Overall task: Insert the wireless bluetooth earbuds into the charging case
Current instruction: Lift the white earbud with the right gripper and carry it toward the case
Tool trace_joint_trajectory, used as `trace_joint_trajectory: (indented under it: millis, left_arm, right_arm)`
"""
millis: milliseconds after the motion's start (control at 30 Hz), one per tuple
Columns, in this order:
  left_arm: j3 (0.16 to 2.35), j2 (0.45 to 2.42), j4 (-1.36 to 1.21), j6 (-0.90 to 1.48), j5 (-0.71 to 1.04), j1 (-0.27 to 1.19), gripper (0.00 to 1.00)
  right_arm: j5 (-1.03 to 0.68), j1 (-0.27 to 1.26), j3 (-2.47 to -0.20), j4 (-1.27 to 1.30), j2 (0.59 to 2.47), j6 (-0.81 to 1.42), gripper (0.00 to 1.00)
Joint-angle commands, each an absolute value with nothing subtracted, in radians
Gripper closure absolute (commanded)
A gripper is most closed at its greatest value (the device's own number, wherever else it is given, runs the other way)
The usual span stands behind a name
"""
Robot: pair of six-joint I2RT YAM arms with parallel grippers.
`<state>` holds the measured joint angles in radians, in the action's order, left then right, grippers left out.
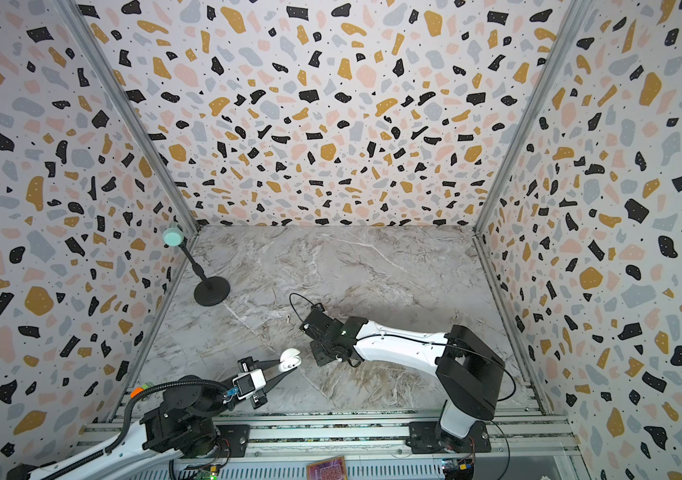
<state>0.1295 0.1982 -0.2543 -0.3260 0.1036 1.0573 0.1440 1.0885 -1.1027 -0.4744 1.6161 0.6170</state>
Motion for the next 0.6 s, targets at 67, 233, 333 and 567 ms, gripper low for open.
trace_joint_trajectory:
  millis: [67,233,333,567]
  left_arm:
    - [0.126,0.211,-0.295,-0.320,0.101,1.065,1.00]
    - [0.127,0.218,-0.298,-0.318,0.099,1.065,1.00]
    - [0.127,0.218,-0.301,-0.313,0.093,1.064,1.00]
    - [0.123,0.223,-0.306,-0.308,0.074,1.065,1.00]
  right_arm:
    - [0.183,1.085,-1.068,-0.441,1.507,0.629,0.89]
    - [0.198,1.083,-1.032,-0.413,1.426,0.629,0.90]
    - [0.201,1.082,-1.014,-0.396,1.390,0.625,0.90]
    - [0.198,1.082,-0.989,-0.366,1.327,0.623,0.90]
